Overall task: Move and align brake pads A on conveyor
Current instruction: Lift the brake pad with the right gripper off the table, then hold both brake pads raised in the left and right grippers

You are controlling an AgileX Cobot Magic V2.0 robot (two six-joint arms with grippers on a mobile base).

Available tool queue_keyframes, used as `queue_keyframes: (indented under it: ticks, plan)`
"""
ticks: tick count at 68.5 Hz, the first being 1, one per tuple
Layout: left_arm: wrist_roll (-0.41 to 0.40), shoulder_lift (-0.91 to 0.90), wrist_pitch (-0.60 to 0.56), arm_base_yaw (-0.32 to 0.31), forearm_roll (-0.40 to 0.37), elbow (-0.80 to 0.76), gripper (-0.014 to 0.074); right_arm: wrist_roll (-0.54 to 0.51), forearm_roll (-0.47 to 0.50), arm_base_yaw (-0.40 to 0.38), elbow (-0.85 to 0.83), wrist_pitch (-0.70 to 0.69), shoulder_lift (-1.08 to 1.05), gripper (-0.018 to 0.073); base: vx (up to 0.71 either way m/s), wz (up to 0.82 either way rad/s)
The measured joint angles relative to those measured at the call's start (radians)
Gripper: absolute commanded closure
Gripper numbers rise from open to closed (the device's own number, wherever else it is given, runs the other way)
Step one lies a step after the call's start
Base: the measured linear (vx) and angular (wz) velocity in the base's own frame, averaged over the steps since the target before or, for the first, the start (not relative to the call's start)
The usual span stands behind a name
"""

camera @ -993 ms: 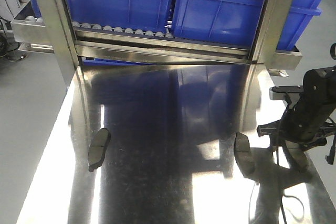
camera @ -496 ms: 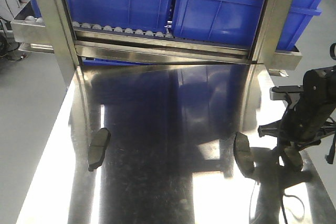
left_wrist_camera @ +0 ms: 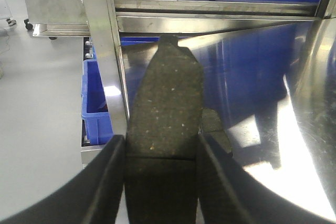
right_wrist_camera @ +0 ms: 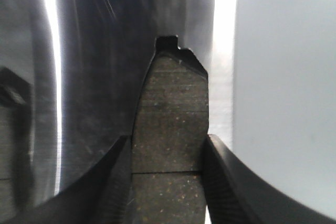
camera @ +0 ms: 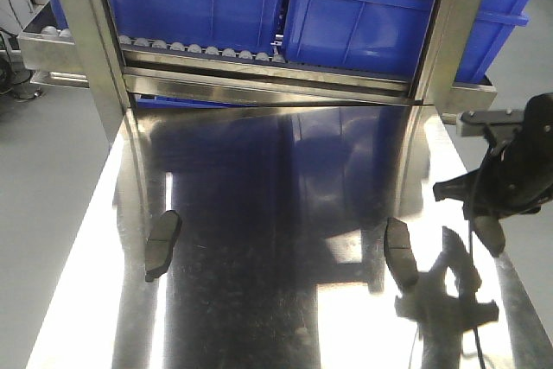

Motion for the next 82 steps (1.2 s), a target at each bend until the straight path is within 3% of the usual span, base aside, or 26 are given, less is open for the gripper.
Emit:
queue_keyframes:
  ticks: [31, 51, 82]
  plan:
    - [0.000, 0.000, 0.000, 0.000, 0.000, 0.000, 0.0505, -0.051, 0.007, 0.000, 0.037, -0.036, -0.332, 0.0459, 0.00, 0.00]
    - [0.000, 0.000, 0.000, 0.000, 0.000, 0.000, 0.0505, -0.057, 0.007, 0.000, 0.348, -0.216, -0.665, 0.0459, 0.00, 0.00]
    - [0.000, 0.000, 0.000, 0.000, 0.000, 0.000, 0.0505, -0.057, 0.006, 0.000, 0.711, -0.294, -1.271, 0.0459, 0.00, 0.00]
